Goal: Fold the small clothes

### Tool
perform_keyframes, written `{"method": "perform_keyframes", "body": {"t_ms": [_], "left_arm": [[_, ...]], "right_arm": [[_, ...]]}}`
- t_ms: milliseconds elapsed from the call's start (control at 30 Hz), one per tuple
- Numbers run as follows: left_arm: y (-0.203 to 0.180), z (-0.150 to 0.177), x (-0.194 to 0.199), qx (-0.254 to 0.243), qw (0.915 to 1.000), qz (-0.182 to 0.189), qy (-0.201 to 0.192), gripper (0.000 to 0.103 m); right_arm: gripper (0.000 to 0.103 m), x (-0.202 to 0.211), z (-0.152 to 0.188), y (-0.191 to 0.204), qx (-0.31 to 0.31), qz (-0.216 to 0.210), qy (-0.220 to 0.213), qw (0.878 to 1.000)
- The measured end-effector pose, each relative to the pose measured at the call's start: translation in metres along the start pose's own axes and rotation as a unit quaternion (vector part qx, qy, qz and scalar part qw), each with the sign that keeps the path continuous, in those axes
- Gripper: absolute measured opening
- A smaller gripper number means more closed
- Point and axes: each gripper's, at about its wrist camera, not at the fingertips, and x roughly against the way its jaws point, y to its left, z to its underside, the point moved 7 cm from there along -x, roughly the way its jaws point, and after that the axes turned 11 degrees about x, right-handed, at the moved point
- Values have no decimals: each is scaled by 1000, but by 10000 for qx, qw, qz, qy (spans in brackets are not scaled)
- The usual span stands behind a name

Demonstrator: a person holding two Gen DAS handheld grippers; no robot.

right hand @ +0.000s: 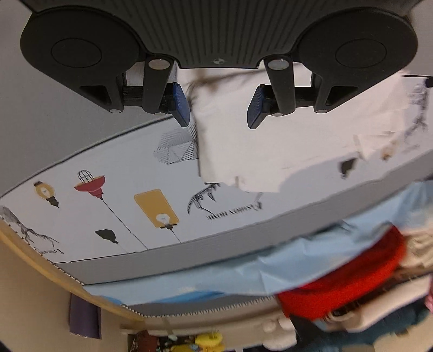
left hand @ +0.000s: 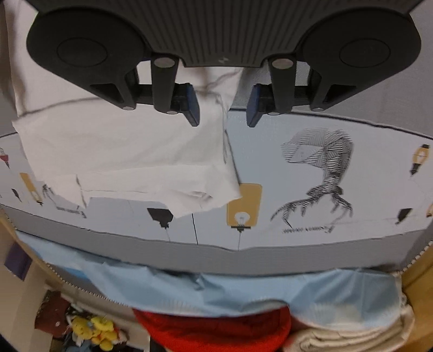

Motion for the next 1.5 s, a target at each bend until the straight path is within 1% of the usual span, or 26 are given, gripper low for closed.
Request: {"method": "perform_keyframes", "body": {"t_ms": [67,167,267,333,367,400,433,467,500,533,600,633,700,767,833,867,900,933,967,1000,1067,1167,1300,1500], "left_arm": [[7,8,18,85,9999,17,-100,49],[15,20,47,220,9995,82,-223,50],[17,37,82,187,9989,135,-401,52],[17,50,104,32,9982,100,-592,56],[16,59,117,-128,9972,-25,-741,61],[14,68,127,-332,9958,-142,-841,63],[9,78,136,-599,9941,-153,-896,63],[4,90,145,-833,9922,-72,-929,63],[2,100,152,-948,9909,0,-953,63],[2,109,159,-990,9903,70,-974,63],[6,128,165,-908,9910,209,-964,63],[10,137,164,-805,9924,229,-904,63],[22,156,154,-543,9961,211,-659,63],[37,174,140,-211,9992,232,-243,63],[52,189,123,133,9995,210,199,60],[58,195,116,267,9986,203,404,57],[63,199,110,322,9974,221,598,55],[66,202,105,328,9963,226,766,49],[67,205,102,329,9953,236,884,44],[69,207,100,324,9946,261,951,41],[72,212,97,296,9935,273,1062,38],[77,218,91,381,9907,190,1295,38],[82,224,79,585,9854,120,1596,38],[78,231,69,430,9829,31,1792,38]], "right_arm": [[49,23,7,3,11,-149,-91,9998],[49,66,23,8,182,-244,-269,9992],[49,105,41,7,229,-320,-448,9982],[49,129,53,5,234,-386,-615,9971],[50,138,59,3,230,-382,-712,9965],[51,147,66,0,226,-344,-797,9960],[51,155,73,-2,204,-265,-878,9956],[53,160,79,-5,182,-201,-946,9951],[55,165,87,-7,172,-153,-991,9948],[55,166,94,-9,199,-124,-972,9950],[55,164,108,-10,294,-62,-928,9952],[55,160,114,-11,324,-23,-863,9957],[55,150,128,-14,327,-2,-566,9979],[55,137,141,-16,286,-29,-245,9993],[55,123,154,-20,197,61,124,9997],[54,115,160,-22,117,70,330,9994],[54,111,165,-24,23,57,437,9990],[54,105,171,-27,-108,20,562,9984],[51,99,176,-29,-199,-17,711,9973],[44,94,181,-29,-254,-53,841,9961],[38,88,189,-31,-279,-127,1035,9942],[38,79,200,-35,-231,-82,1282,9914],[38,66,216,-43,-340,-15,1726,9844],[39,54,228,-37,-95,28,2102,9776]]}}
